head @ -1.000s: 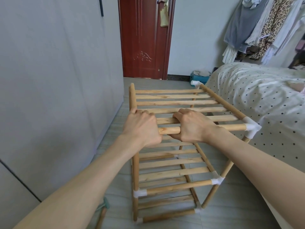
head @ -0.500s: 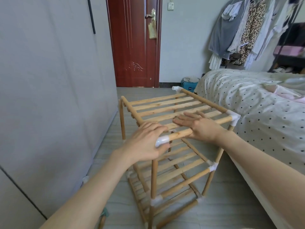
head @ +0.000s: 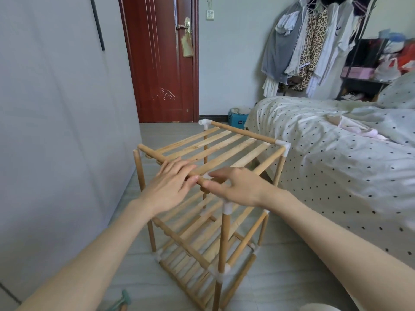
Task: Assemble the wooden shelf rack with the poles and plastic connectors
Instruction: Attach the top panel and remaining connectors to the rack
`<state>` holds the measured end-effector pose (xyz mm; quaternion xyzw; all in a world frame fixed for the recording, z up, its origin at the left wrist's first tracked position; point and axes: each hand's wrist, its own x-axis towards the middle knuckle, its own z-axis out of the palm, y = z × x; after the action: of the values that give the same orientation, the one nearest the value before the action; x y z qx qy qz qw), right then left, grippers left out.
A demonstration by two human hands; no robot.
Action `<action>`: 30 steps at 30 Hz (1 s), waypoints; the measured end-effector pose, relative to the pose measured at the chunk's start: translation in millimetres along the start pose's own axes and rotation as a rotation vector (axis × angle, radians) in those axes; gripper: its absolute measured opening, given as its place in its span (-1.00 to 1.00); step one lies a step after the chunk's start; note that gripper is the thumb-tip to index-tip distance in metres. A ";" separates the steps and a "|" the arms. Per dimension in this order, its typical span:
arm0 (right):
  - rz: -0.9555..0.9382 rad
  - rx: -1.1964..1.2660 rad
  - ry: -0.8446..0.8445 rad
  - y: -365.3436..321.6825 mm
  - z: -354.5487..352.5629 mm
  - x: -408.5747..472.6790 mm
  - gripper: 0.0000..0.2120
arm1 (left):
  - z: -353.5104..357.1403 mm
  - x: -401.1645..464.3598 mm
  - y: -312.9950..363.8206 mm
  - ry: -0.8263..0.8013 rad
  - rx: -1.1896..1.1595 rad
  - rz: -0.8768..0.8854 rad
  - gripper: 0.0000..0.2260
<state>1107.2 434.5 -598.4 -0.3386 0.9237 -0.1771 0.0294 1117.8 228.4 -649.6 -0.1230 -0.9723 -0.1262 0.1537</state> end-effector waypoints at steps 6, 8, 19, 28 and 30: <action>-0.078 -0.105 -0.044 5.4 9.3 7.9 -0.71 | -3.1 0.3 -7.1 0.018 0.030 0.045 -0.40; -0.082 -0.029 -0.083 16.7 0.9 5.3 -0.65 | -5.7 0.3 -6.8 0.036 0.061 0.085 -0.57; 0.370 -0.324 0.078 102.5 -27.6 -13.5 -0.48 | -11.0 4.9 5.4 0.050 0.182 0.056 -0.59; 0.112 -0.413 0.353 79.3 39.5 4.1 -0.42 | -8.4 -16.7 -11.0 0.008 -0.072 -0.041 -0.55; 0.117 -0.406 0.374 82.6 47.2 9.3 -0.38 | -5.0 -18.5 -12.3 -0.039 -0.132 -0.008 -0.51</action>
<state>1057.5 472.6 -670.6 -0.2449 0.9476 -0.0459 -0.2000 1132.7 211.8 -653.7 -0.1313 -0.9652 -0.1882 0.1256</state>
